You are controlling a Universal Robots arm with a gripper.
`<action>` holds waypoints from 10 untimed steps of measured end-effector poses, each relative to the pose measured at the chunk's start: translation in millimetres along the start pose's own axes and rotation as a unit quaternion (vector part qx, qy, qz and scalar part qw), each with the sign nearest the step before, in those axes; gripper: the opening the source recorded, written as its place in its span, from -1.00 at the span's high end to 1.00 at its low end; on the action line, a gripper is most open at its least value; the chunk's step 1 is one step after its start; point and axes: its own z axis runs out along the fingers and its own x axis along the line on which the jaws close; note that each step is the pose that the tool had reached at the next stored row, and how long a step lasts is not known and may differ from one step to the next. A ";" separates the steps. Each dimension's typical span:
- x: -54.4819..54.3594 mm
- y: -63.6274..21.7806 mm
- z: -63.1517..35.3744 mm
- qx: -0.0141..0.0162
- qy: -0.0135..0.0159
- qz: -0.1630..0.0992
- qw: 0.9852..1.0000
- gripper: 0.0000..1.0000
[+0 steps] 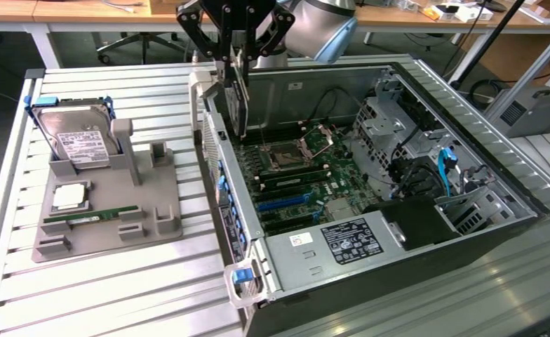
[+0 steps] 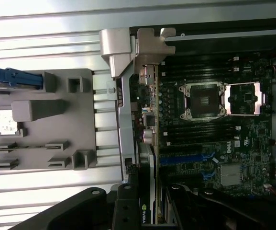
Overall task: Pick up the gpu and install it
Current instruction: 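Pick up the gpu and move the gpu toward the slot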
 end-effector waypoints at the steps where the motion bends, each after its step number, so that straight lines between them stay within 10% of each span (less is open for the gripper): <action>1: -0.3 0.0 0.0 0.000 0.000 0.000 1.000 0.47; 10: -5.7 0.4 0.1 0.002 0.000 0.000 1.000 0.47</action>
